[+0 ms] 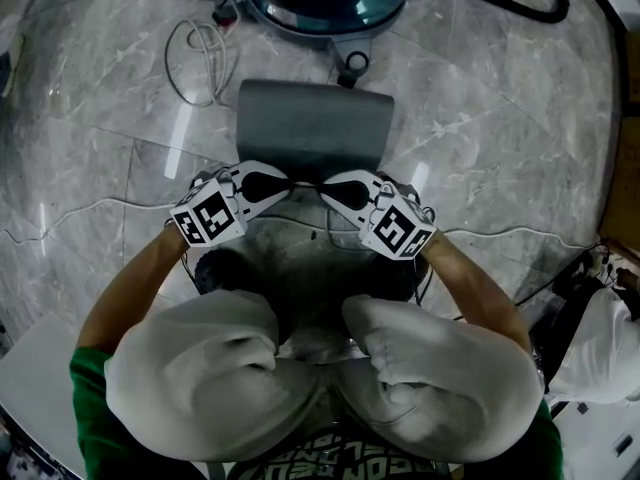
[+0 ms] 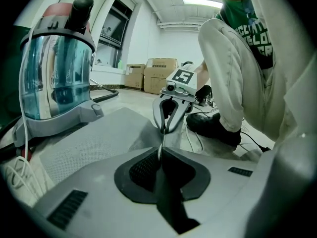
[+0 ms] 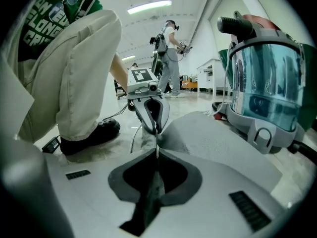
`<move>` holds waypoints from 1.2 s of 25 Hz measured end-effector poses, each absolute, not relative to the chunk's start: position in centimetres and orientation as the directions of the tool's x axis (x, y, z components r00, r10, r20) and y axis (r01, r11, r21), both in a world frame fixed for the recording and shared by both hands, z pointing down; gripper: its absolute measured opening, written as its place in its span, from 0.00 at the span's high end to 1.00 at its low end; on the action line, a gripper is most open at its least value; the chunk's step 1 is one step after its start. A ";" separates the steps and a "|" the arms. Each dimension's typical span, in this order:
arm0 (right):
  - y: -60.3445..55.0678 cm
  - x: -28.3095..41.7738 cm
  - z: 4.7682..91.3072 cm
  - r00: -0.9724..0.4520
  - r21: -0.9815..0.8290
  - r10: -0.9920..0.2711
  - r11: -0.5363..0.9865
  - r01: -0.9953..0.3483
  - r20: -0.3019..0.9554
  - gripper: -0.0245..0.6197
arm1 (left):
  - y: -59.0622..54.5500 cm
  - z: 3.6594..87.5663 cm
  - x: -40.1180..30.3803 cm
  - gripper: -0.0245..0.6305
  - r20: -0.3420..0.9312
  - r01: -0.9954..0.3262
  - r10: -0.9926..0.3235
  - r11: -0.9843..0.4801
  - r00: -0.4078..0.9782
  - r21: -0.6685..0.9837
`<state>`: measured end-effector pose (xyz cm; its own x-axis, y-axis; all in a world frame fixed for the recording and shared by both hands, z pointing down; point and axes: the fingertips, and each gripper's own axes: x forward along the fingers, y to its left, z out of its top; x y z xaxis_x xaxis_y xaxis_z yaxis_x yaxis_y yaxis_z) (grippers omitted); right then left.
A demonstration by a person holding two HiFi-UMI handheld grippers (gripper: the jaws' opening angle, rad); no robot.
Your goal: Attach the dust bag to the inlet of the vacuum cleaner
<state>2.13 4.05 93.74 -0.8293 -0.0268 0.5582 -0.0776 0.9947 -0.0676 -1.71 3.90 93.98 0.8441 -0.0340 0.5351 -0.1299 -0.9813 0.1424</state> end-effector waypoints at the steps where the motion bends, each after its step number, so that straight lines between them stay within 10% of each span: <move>1: 4.0 2.1 93.7 -0.832 -0.072 -0.025 0.994 -0.079 0.554 0.93 | 3.9 94.2 -1.8 0.95 0.537 -0.128 -0.027 -0.980 0.843 0.152; 30: -3.2 3.2 86.5 -0.890 -0.013 -0.107 0.992 -0.126 0.442 0.93 | -3.1 86.8 -0.3 0.94 0.409 -0.156 -0.088 -0.978 0.908 0.136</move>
<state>3.17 -3.16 86.54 -0.8904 -0.1069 0.4425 -0.1255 0.9920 -0.0129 -0.31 -3.13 86.79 0.9082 -0.0879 0.4092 -0.1562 -0.9783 0.1364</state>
